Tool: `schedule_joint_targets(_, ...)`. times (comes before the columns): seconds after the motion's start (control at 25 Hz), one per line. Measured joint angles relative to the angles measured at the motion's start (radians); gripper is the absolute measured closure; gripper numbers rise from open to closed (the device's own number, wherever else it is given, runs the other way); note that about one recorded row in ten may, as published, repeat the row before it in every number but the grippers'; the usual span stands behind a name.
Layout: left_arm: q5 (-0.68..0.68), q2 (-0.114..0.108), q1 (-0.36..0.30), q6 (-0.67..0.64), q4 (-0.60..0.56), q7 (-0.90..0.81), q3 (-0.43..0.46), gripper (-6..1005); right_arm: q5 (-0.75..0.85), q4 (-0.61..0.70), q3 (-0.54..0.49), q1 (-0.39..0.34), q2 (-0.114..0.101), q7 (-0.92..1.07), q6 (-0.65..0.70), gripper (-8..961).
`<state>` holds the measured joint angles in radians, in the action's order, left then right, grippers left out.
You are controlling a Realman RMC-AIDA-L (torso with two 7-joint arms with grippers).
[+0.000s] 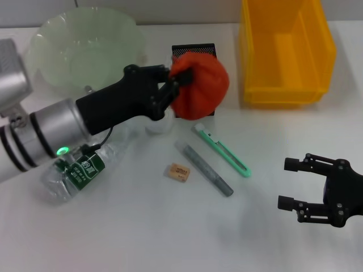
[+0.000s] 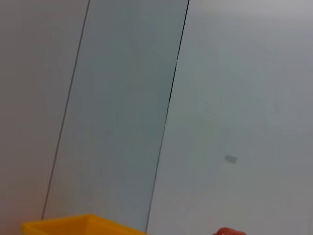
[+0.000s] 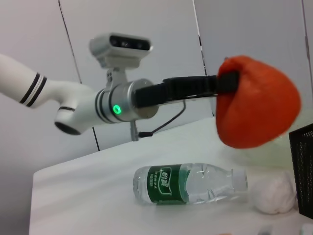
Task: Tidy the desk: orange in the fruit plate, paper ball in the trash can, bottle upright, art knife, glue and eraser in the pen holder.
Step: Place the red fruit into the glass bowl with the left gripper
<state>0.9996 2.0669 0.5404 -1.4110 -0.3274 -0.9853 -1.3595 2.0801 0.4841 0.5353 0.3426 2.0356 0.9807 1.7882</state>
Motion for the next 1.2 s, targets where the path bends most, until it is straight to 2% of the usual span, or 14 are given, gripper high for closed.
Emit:
schedule_joint_targets(0.08,-0.001,0.001,-0.028,-0.038,0.001,0.059,0.021,932,0.0,-0.001,0.0,0.003,0.0,0.0,-0.002,145)
schedule_joint_targets(0.44,-0.002,0.006,-0.04,-0.084,0.011,0.109,0.08,918,0.0,-0.004,0.0,0.009,0.002,-0.001,-0.001,145)
schedule_joint_targets(0.48,-0.004,0.011,-0.025,-0.051,0.066,0.144,0.179,916,0.0,-0.004,0.0,0.008,0.002,-0.001,0.001,145)
schedule_joint_targets(0.52,-0.004,0.011,-0.025,-0.051,0.066,0.144,0.179,914,0.0,-0.004,0.0,0.008,0.002,-0.001,0.001,145)
schedule_joint_targets(0.56,-0.006,0.012,-0.01,-0.021,0.117,0.174,0.264,913,0.0,-0.004,0.0,0.007,0.002,-0.001,0.002,145)
schedule_joint_targets(0.64,-0.006,0.012,-0.01,-0.021,0.117,0.174,0.264,910,0.0,-0.004,0.0,0.007,0.003,-0.001,0.002,145)
schedule_joint_targets(0.68,-0.007,0.012,0.006,0.009,0.151,0.207,0.323,908,0.0,-0.004,0.0,0.007,0.003,0.0,0.002,145)
schedule_joint_targets(0.72,-0.007,0.012,0.006,0.009,0.151,0.207,0.323,906,0.0,-0.004,0.0,0.008,0.003,-0.001,0.002,145)
schedule_joint_targets(0.76,-0.009,0.014,0.047,0.125,0.194,0.28,0.423,905,0.0,-0.004,0.0,0.009,0.003,-0.001,0.002,145)
schedule_joint_targets(0.84,-0.009,0.014,0.047,0.125,0.194,0.28,0.423,901,0.0,-0.004,0.0,0.01,0.003,-0.001,0.002,145)
schedule_joint_targets(0.88,-0.015,0.014,0.082,0.224,0.213,0.315,0.484,900,0.0,-0.004,0.0,0.01,0.003,-0.001,0.002,145)
schedule_joint_targets(0.96,-0.015,0.014,0.082,0.224,0.213,0.315,0.484,897,0.0,-0.004,0.0,0.011,0.003,-0.001,0.002,145)
schedule_joint_targets(1.04,-0.017,0.013,0.122,0.328,0.22,0.358,0.529,893,0.0,-0.004,0.0,0.011,0.003,-0.001,0.002,145)
schedule_joint_targets(1.2,-0.017,0.013,0.122,0.328,0.22,0.358,0.529,887,0.0,-0.004,0.0,0.013,0.003,-0.001,0.003,145)
